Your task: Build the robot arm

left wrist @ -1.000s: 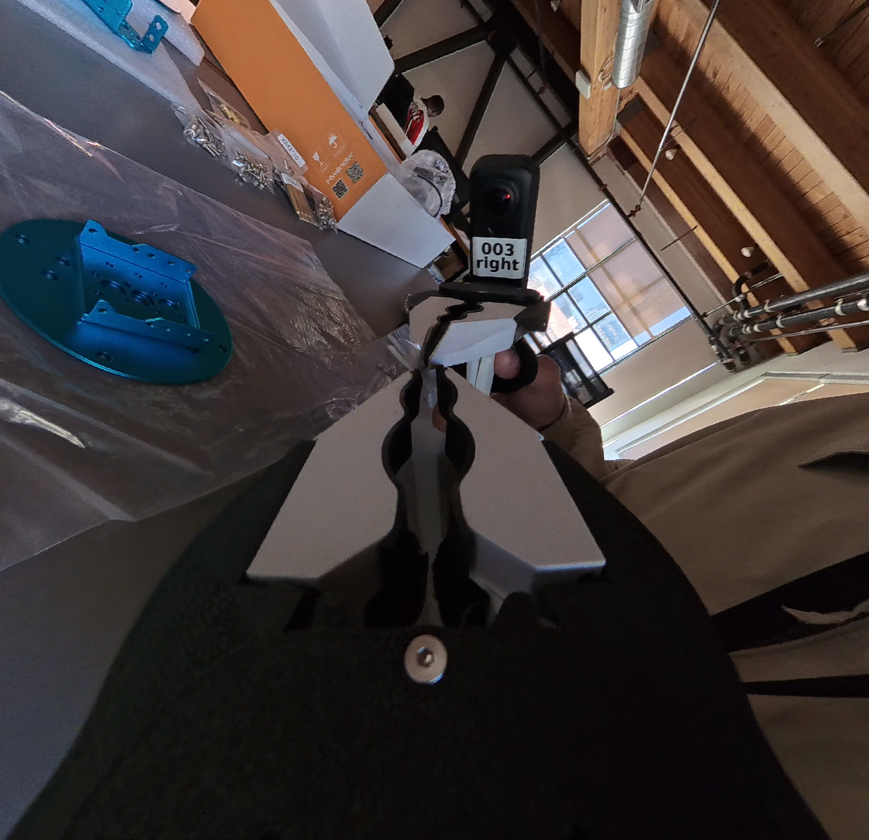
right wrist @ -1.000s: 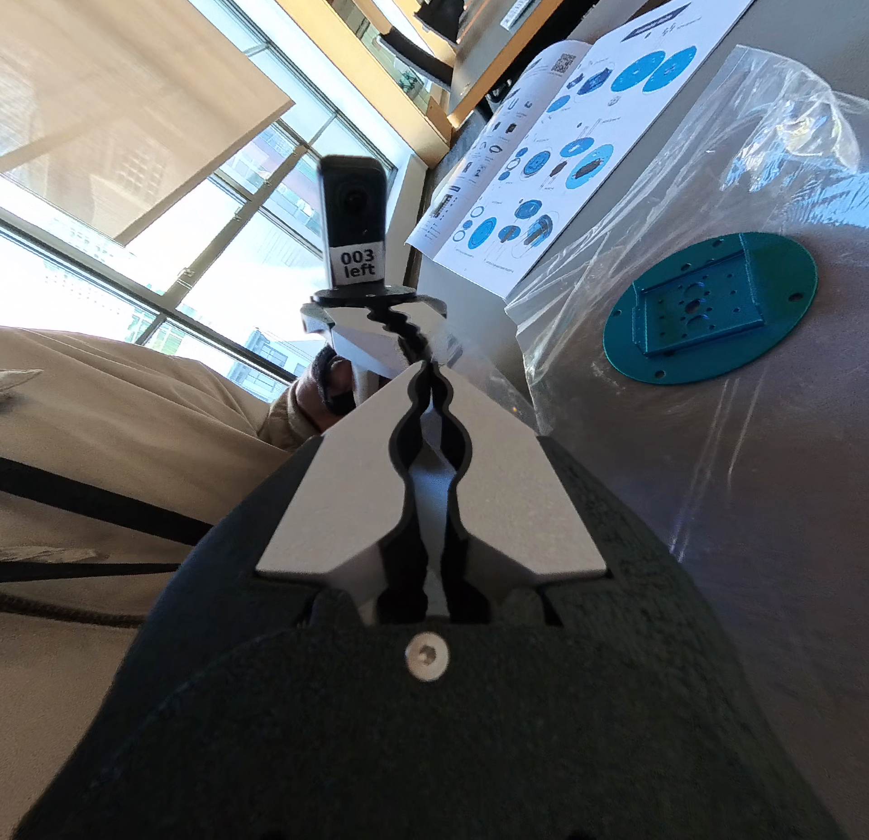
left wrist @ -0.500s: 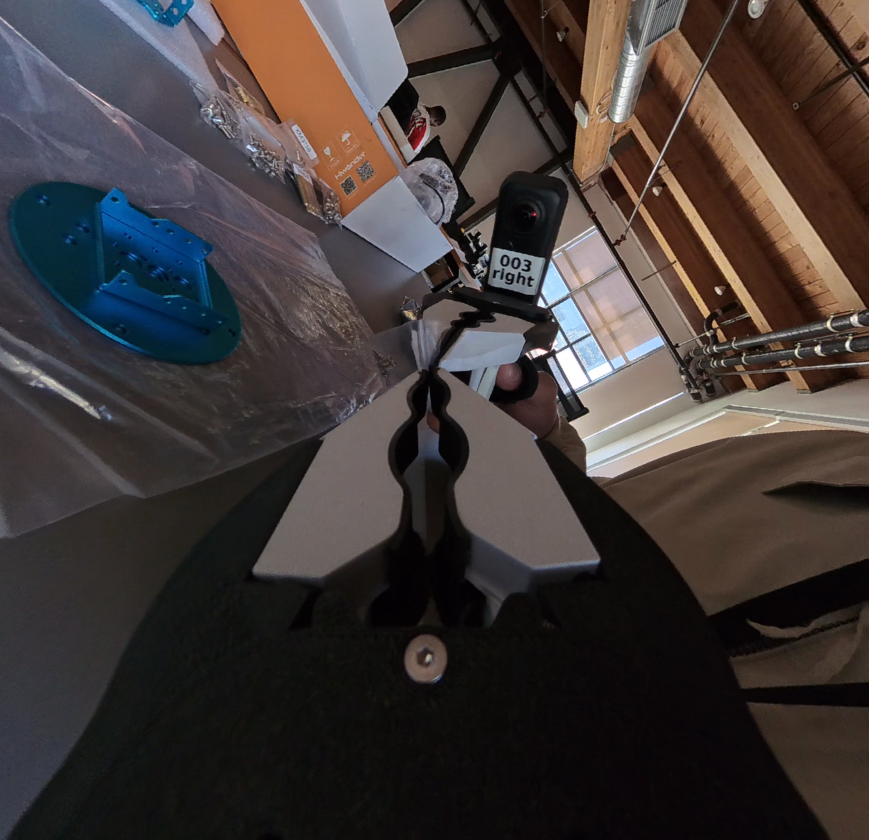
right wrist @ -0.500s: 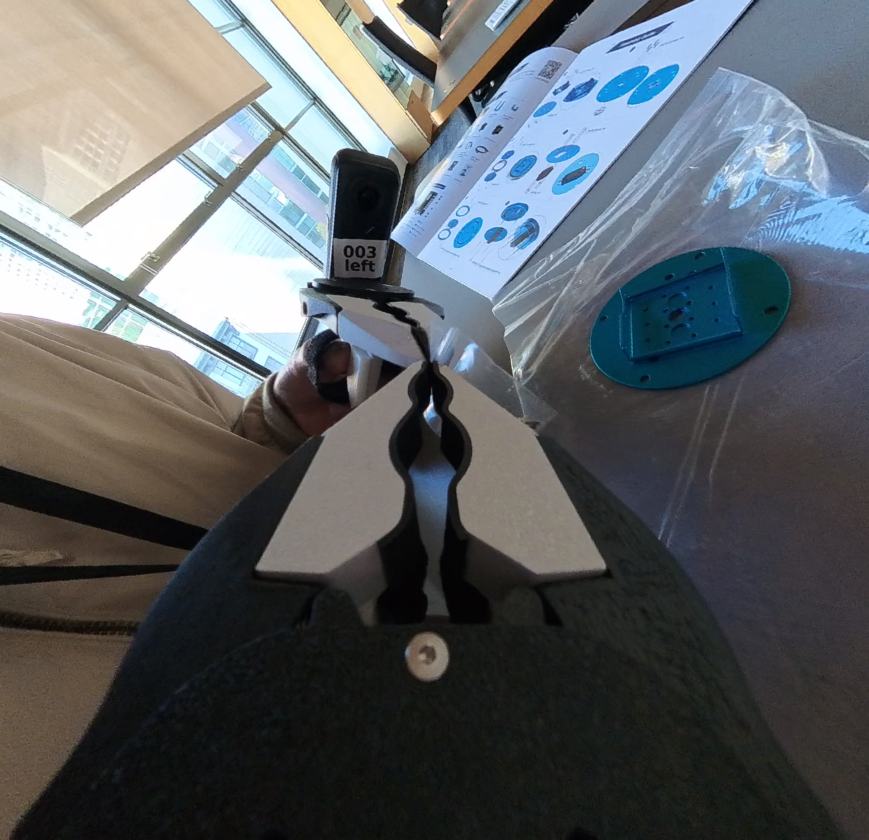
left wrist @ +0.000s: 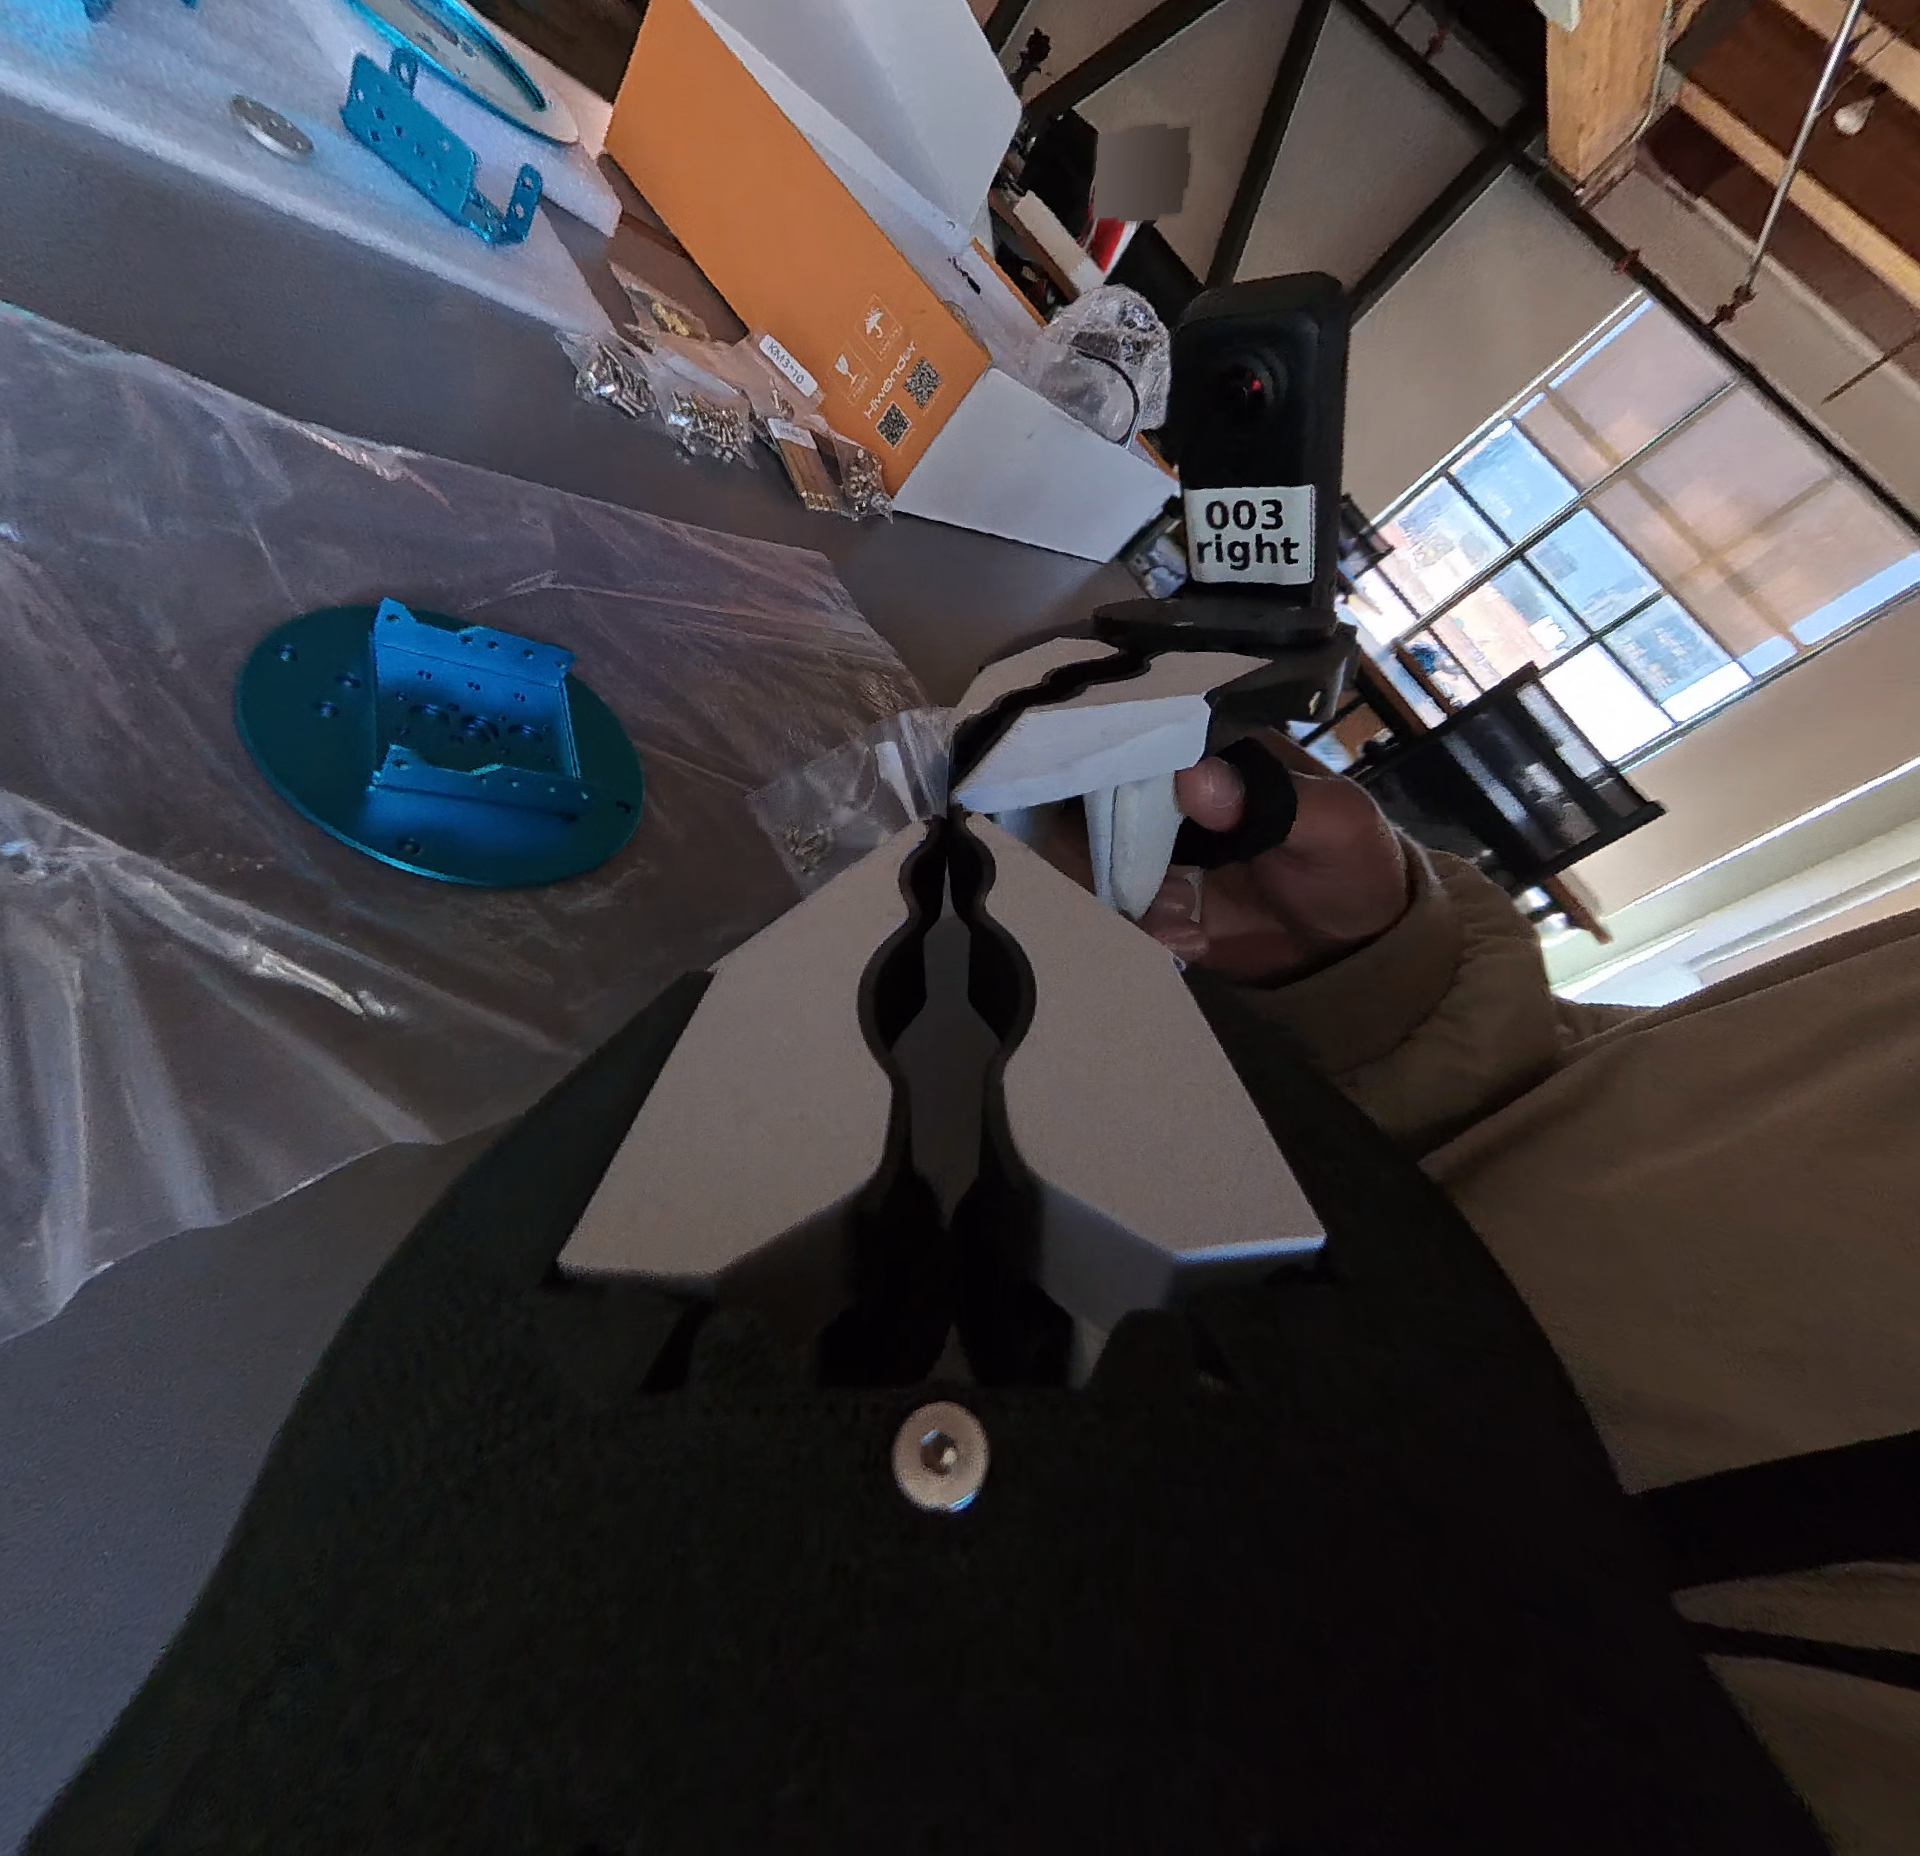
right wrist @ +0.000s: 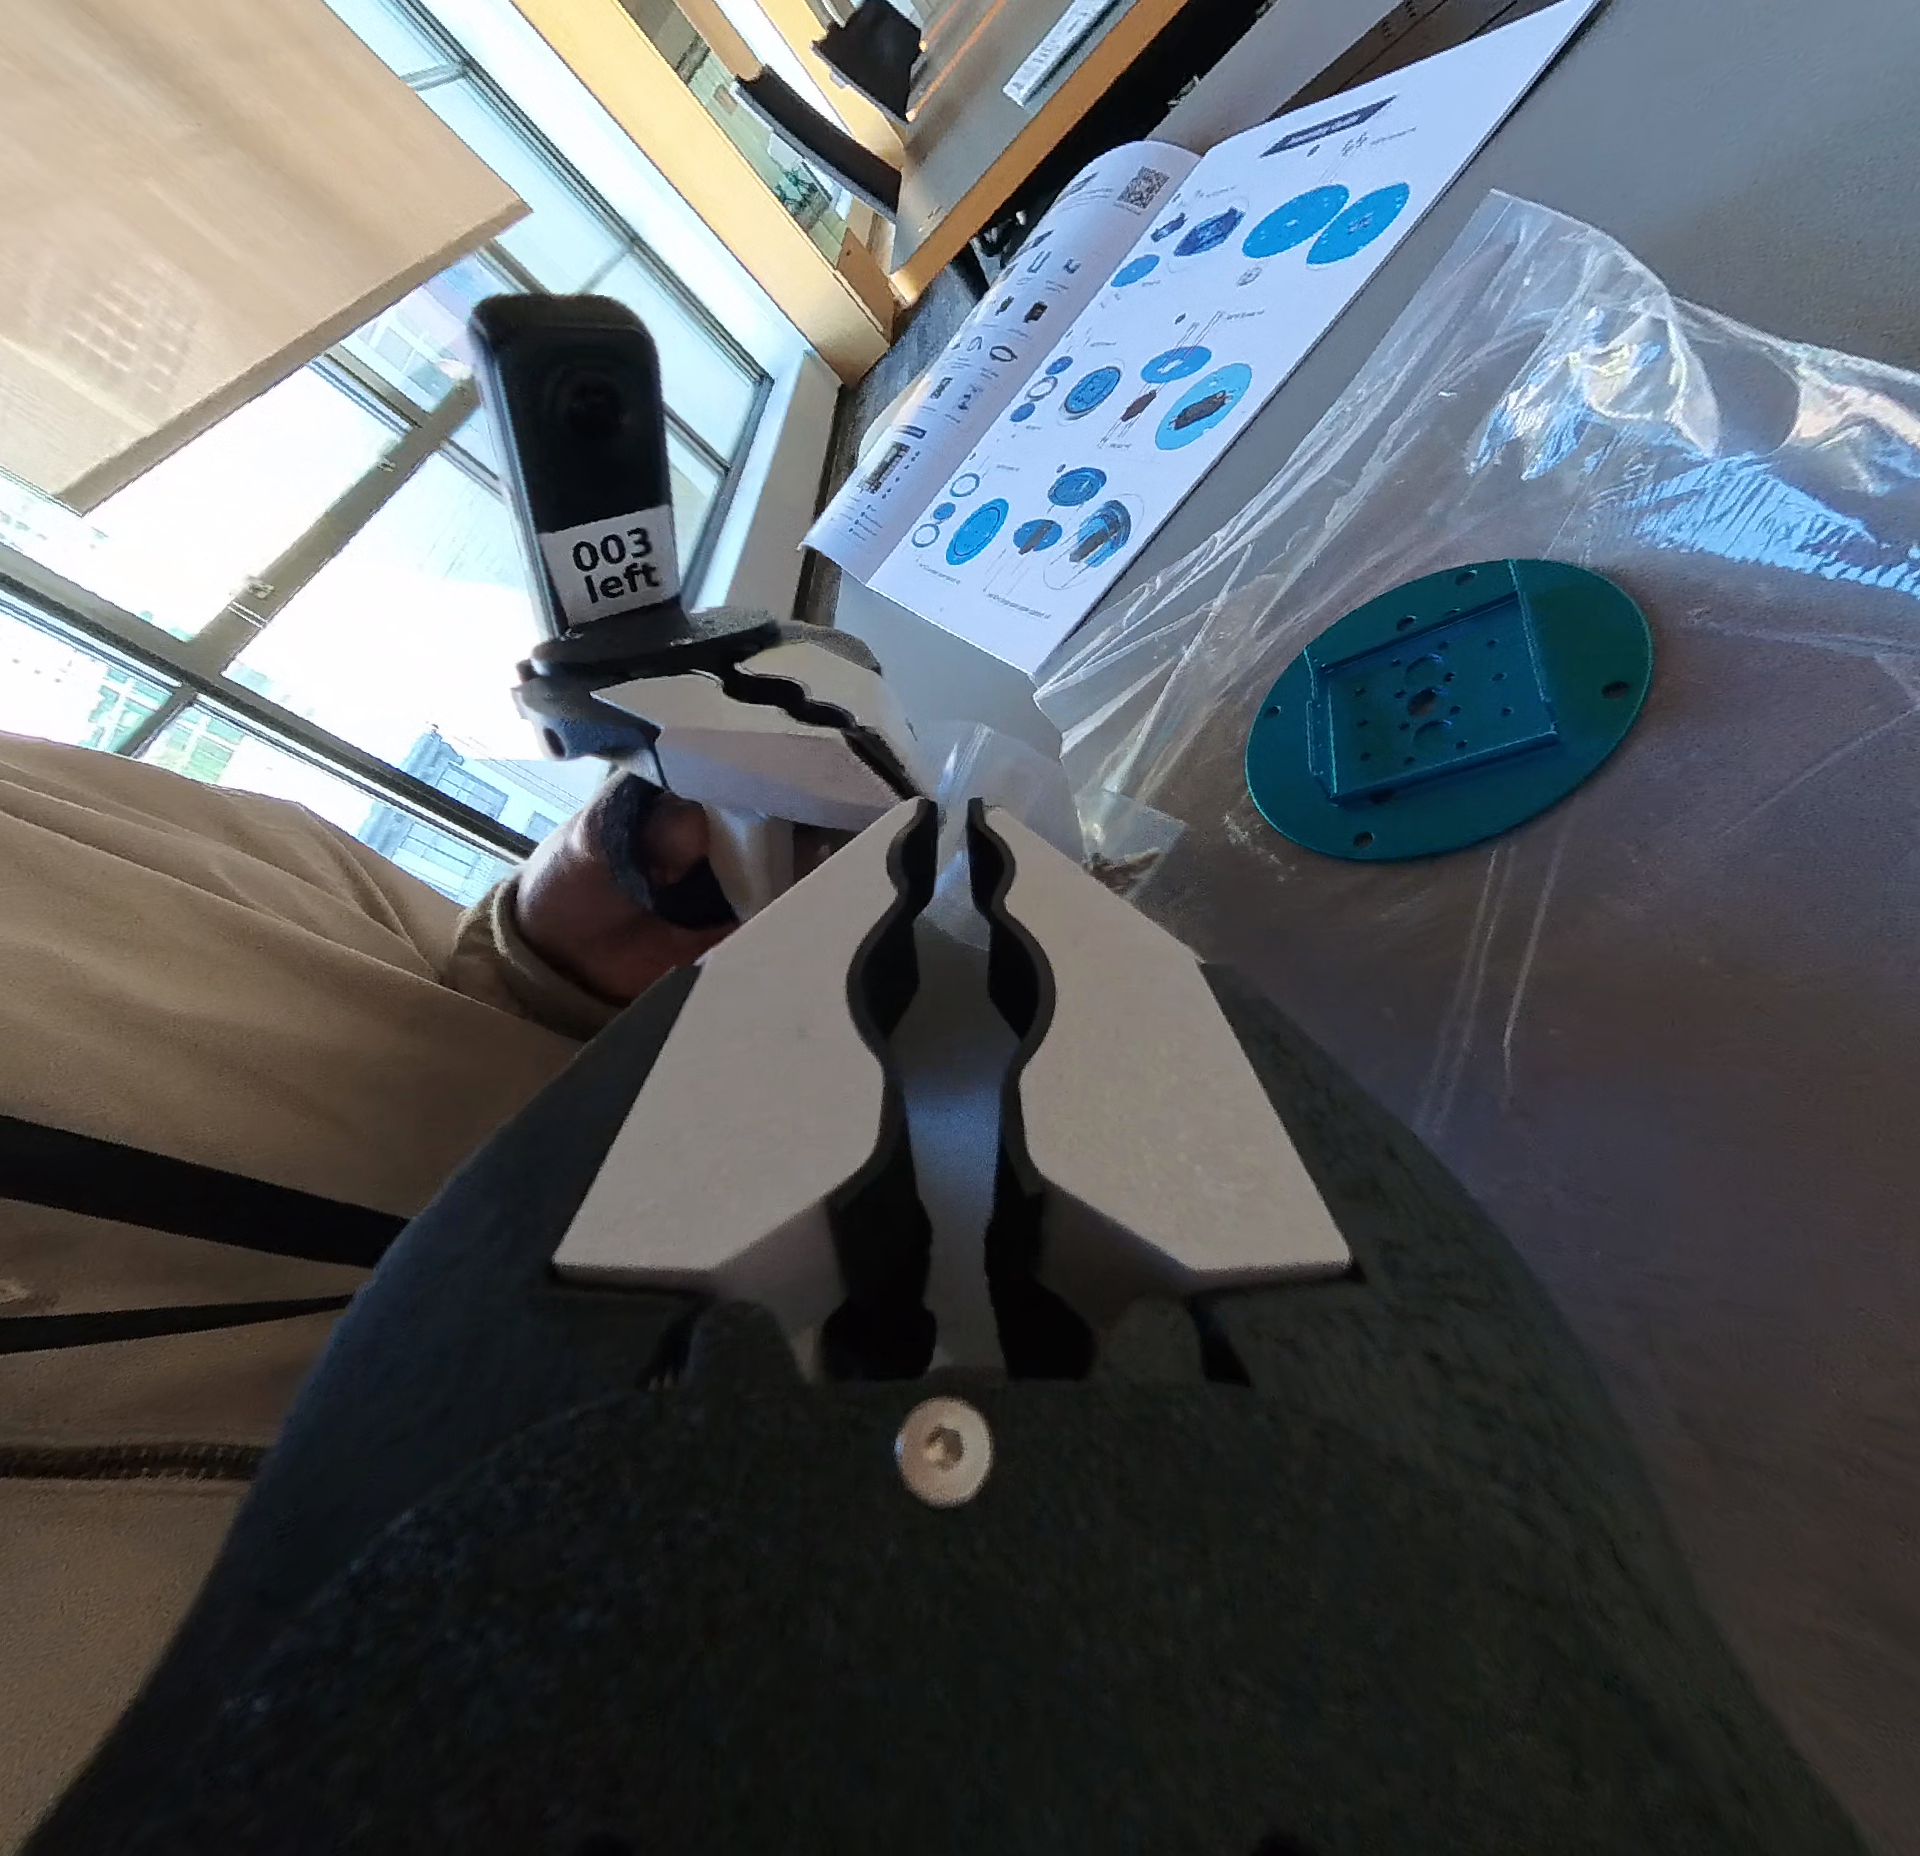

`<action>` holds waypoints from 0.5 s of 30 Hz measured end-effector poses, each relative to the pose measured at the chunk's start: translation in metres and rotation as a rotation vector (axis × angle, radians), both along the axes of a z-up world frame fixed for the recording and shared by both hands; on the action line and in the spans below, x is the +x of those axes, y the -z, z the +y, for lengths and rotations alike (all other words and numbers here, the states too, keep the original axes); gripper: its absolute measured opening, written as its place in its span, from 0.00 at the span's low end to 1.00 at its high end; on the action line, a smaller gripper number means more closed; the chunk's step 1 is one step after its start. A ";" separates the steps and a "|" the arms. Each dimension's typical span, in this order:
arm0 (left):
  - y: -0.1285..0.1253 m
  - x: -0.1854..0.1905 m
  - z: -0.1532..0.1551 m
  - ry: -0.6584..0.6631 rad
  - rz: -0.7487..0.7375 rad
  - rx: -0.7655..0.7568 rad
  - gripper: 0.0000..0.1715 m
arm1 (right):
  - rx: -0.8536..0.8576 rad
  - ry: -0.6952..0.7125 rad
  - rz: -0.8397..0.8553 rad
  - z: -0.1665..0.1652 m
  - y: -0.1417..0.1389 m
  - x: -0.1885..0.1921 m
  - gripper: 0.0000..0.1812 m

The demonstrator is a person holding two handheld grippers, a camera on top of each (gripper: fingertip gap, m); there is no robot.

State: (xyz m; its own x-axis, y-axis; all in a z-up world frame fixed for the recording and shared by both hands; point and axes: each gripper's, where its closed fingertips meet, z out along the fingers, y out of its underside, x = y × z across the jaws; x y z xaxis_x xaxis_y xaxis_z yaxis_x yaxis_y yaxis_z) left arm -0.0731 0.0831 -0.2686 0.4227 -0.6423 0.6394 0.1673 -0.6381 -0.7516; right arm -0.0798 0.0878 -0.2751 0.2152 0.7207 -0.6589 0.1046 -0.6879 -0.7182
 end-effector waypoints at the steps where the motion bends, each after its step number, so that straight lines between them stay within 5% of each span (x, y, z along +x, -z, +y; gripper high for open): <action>1: -0.002 0.001 0.000 -0.005 0.016 0.029 0.00 | -0.009 -0.004 0.023 -0.001 -0.003 0.000 0.01; 15: 0.027 0.003 0.014 -0.138 0.220 0.062 0.00 | -0.027 0.103 -0.152 0.009 0.026 0.010 0.00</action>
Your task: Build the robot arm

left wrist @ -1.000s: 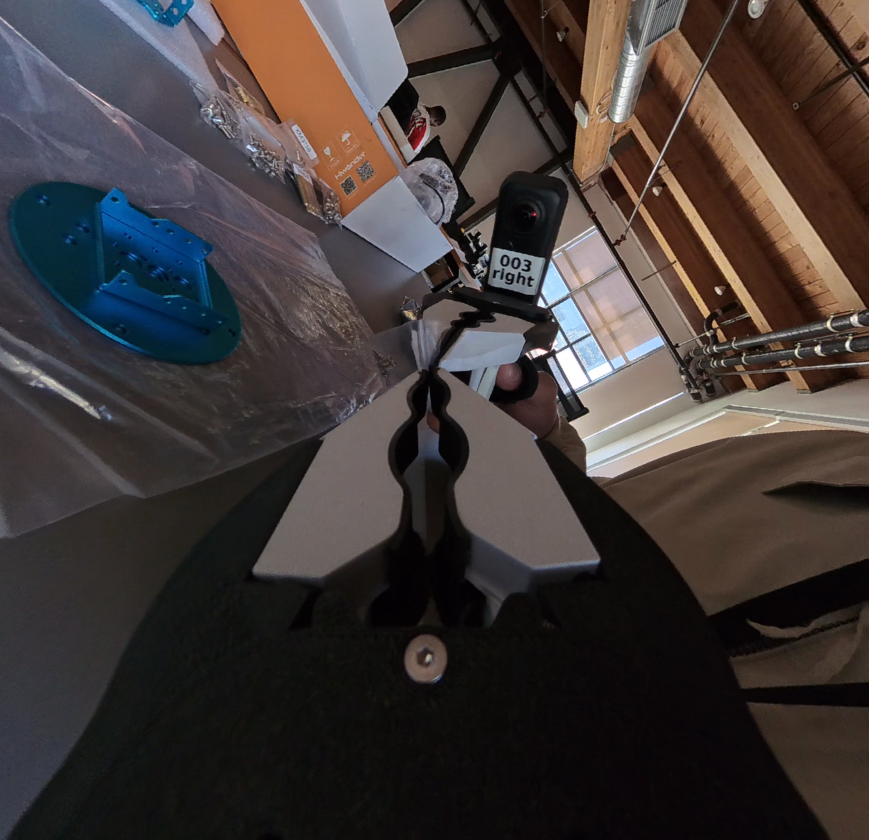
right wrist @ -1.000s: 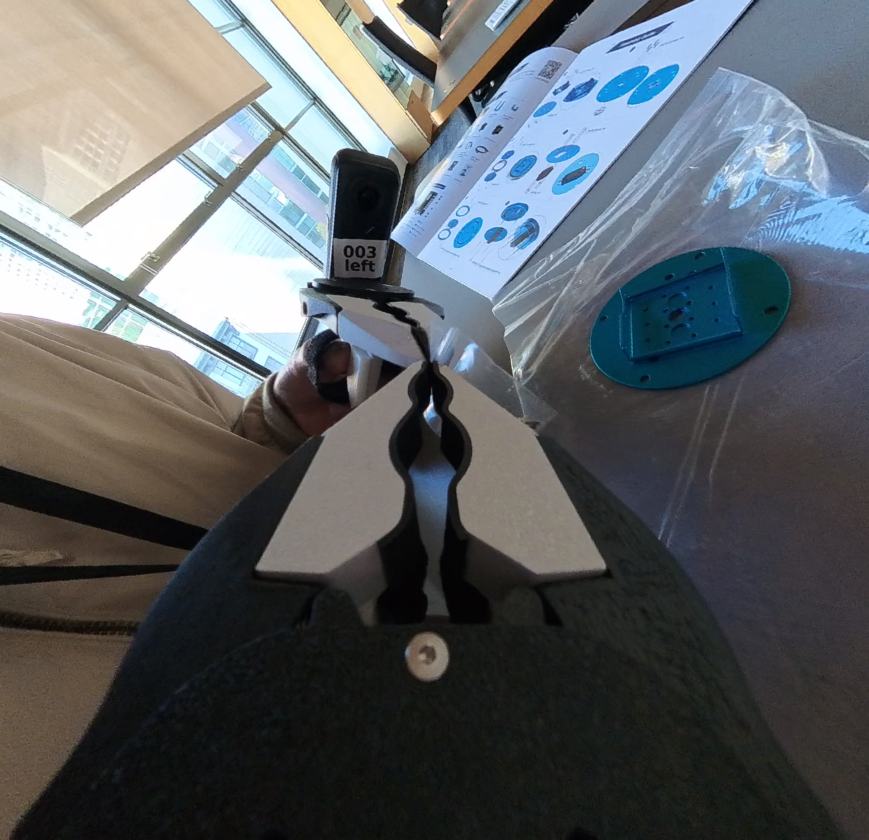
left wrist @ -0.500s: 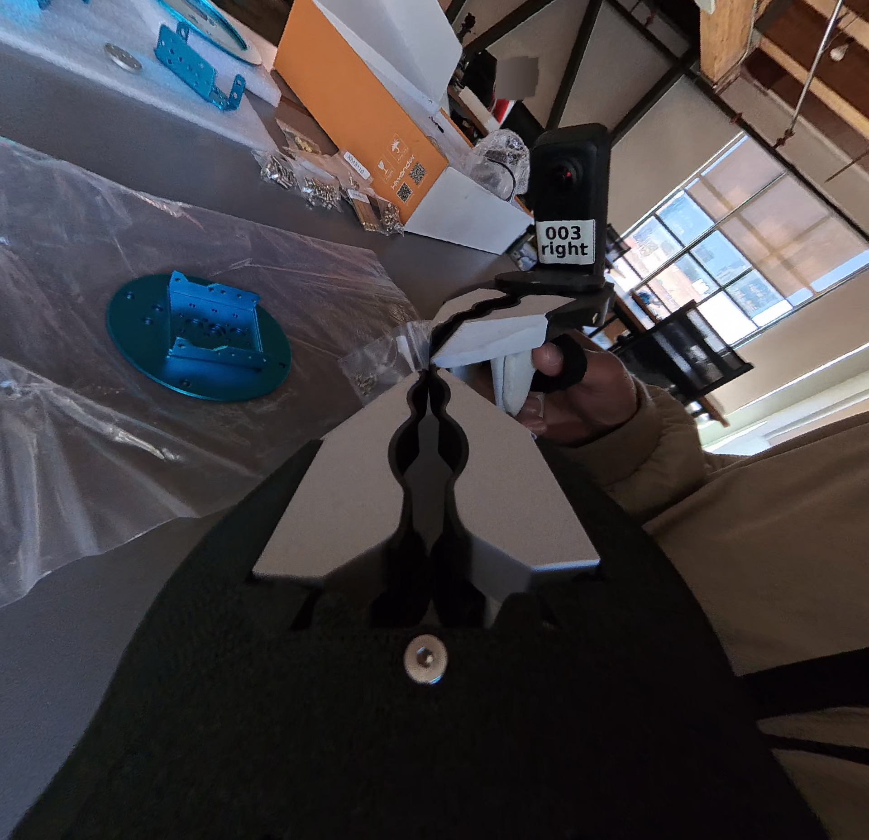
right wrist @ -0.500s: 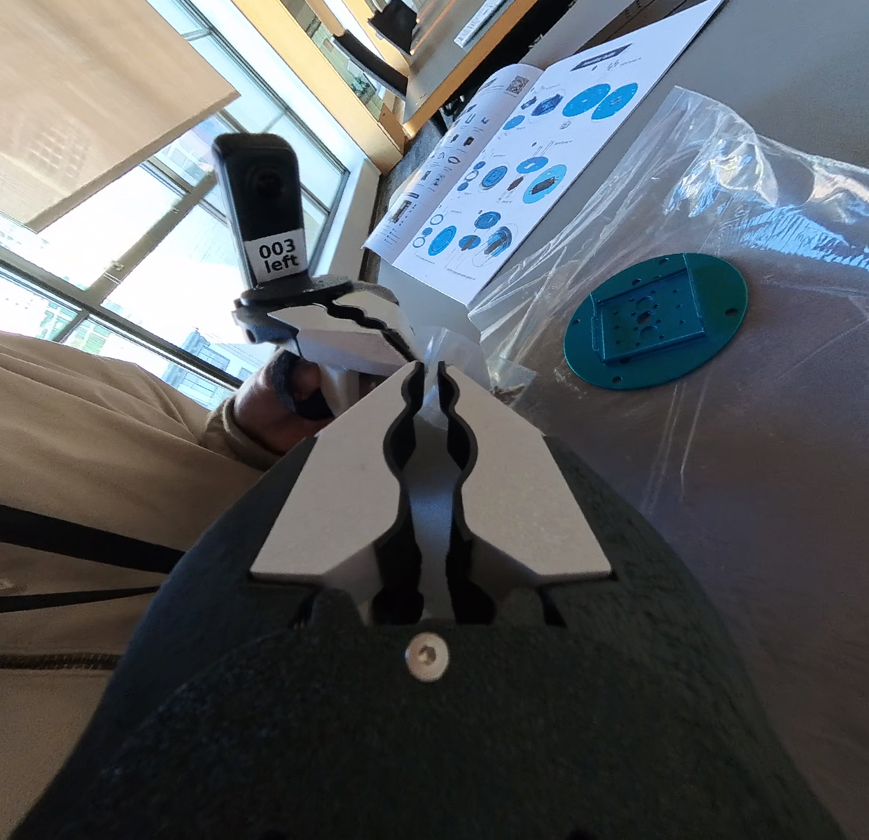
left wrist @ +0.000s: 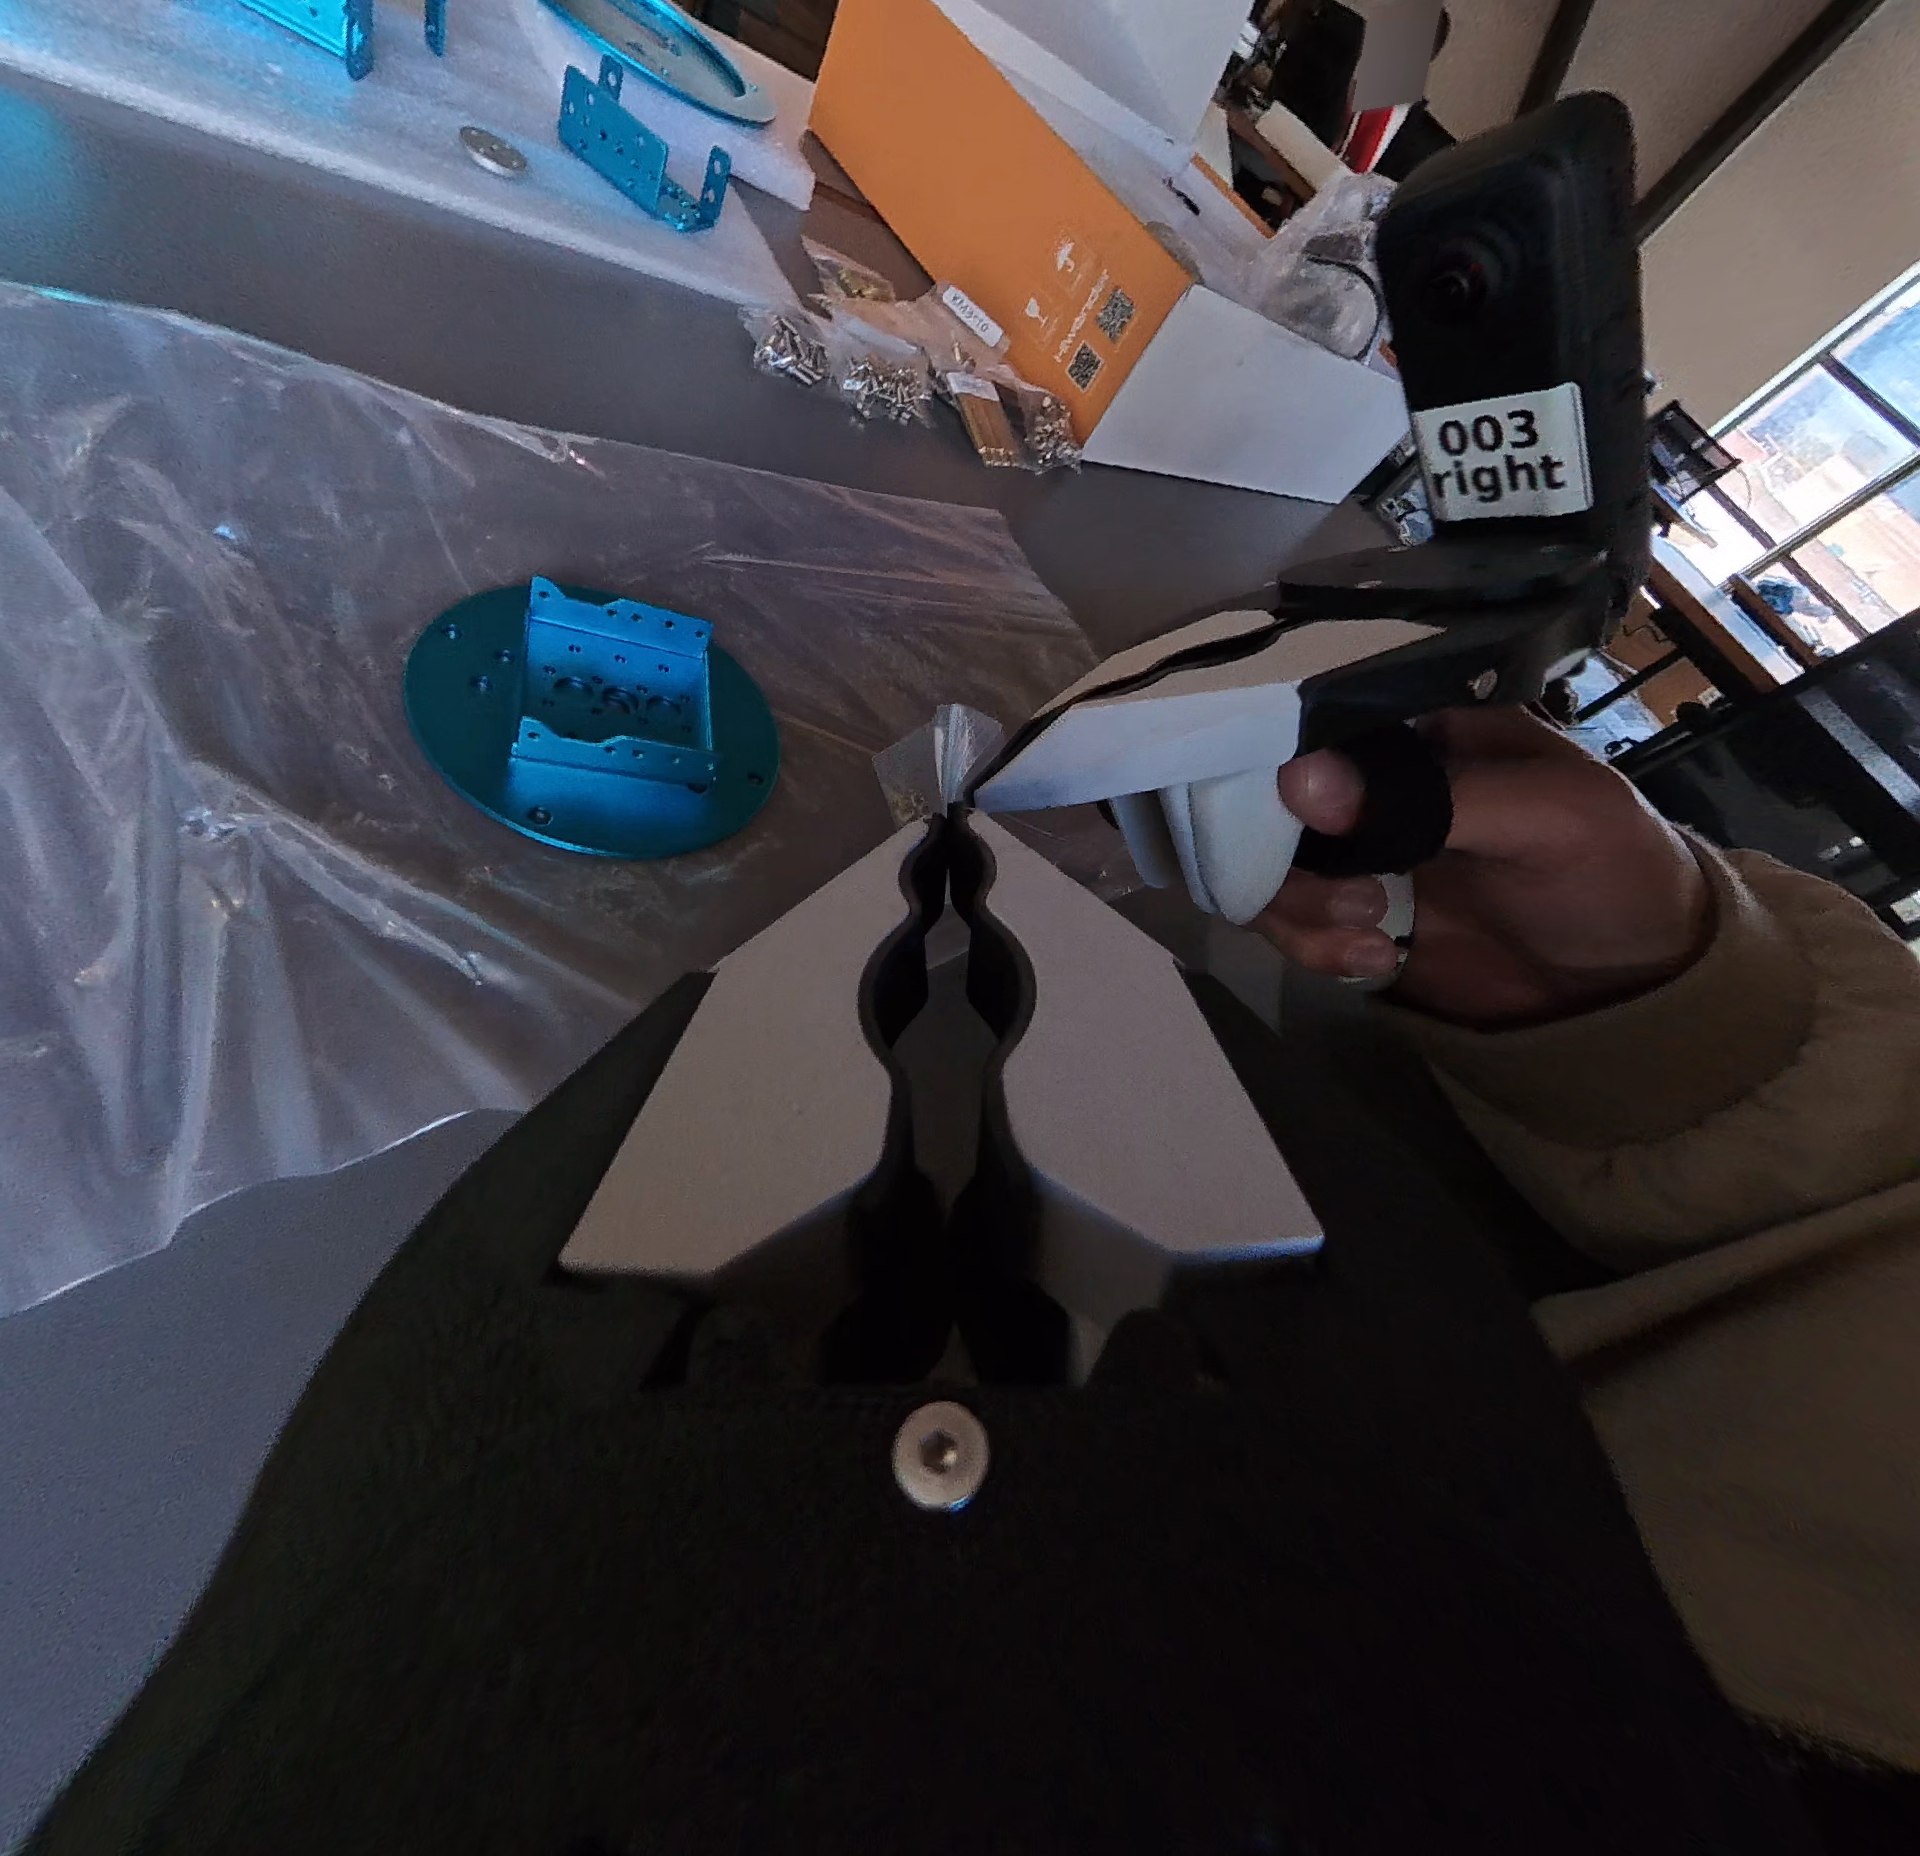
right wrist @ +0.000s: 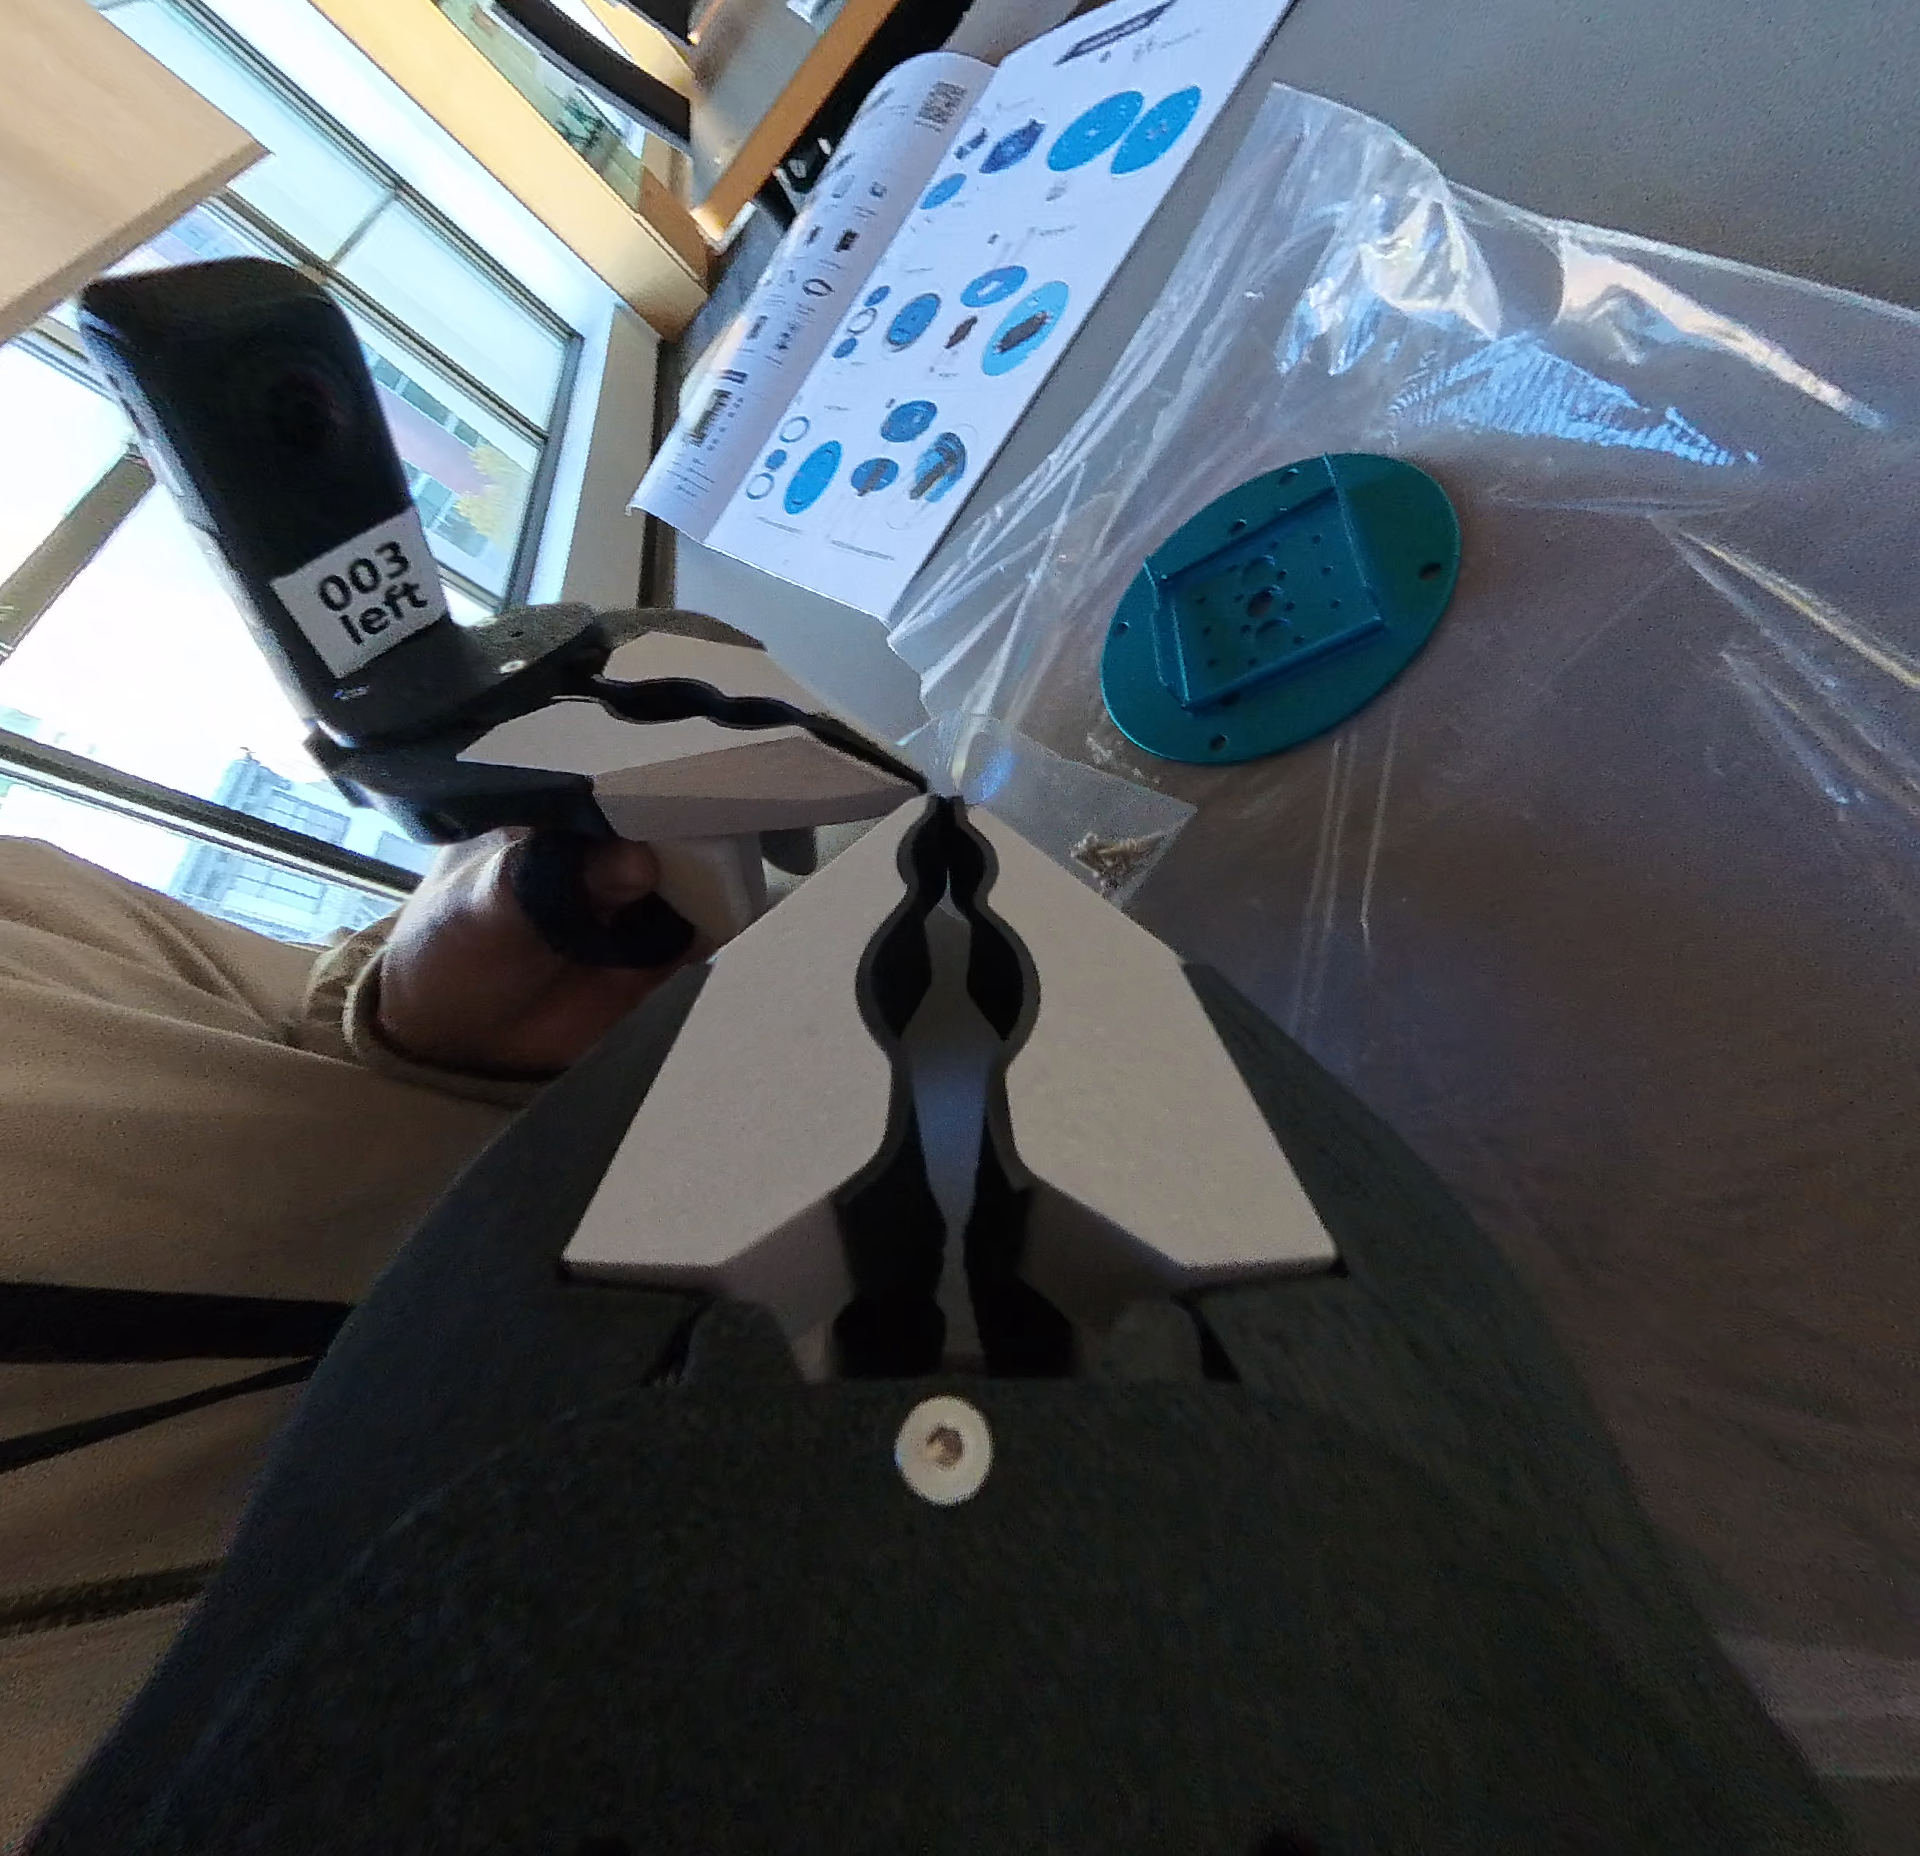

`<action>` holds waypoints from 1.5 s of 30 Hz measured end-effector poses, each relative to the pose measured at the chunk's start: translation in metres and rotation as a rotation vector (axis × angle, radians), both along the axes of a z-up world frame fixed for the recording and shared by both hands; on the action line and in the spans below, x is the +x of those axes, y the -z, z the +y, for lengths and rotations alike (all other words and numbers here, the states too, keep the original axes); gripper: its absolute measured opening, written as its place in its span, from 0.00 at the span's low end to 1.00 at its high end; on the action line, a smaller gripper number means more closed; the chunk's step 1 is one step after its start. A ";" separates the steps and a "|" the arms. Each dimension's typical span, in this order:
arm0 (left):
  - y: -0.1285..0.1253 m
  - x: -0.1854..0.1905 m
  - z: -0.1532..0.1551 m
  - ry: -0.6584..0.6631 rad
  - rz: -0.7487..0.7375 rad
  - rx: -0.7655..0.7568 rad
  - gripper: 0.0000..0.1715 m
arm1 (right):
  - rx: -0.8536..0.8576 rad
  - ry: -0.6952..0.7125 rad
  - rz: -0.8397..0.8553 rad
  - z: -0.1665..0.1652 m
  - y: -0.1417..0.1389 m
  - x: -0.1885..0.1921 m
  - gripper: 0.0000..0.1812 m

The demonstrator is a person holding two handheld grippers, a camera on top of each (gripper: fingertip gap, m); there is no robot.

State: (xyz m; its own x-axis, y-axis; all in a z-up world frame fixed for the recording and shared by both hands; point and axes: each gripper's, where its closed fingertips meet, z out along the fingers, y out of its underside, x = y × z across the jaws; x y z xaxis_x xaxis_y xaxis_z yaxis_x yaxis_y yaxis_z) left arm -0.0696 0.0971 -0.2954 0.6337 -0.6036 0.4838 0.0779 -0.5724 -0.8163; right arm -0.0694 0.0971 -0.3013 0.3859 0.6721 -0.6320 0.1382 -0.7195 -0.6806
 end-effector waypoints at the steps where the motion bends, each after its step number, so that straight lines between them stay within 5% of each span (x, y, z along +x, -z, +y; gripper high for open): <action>1: 0.002 -0.002 0.002 -0.021 0.008 -0.007 0.00 | 0.007 0.006 -0.017 0.001 0.002 0.001 0.00; 14: -0.001 0.000 0.009 -0.034 0.050 -0.022 0.00 | 0.089 -0.035 -0.095 -0.001 -0.004 0.011 0.00; 19: -0.015 0.011 0.007 0.070 0.021 -0.052 0.00 | 0.420 -0.139 -0.200 -0.006 -0.022 0.013 0.02; 23: -0.014 0.019 0.002 0.207 0.042 -0.106 0.00 | 0.793 -0.279 -0.306 -0.022 -0.040 0.021 0.17; 28: -0.014 0.034 -0.017 0.483 0.075 -0.202 0.00 | 1.128 -0.406 -0.528 -0.032 -0.044 0.023 0.12; 35: -0.026 0.035 -0.031 0.722 0.222 -0.211 0.00 | 1.044 -0.612 -0.685 -0.042 -0.027 0.030 0.13; 45: -0.031 0.036 -0.026 0.879 0.254 -0.250 0.00 | 1.015 -0.675 -0.782 -0.040 -0.022 0.035 0.00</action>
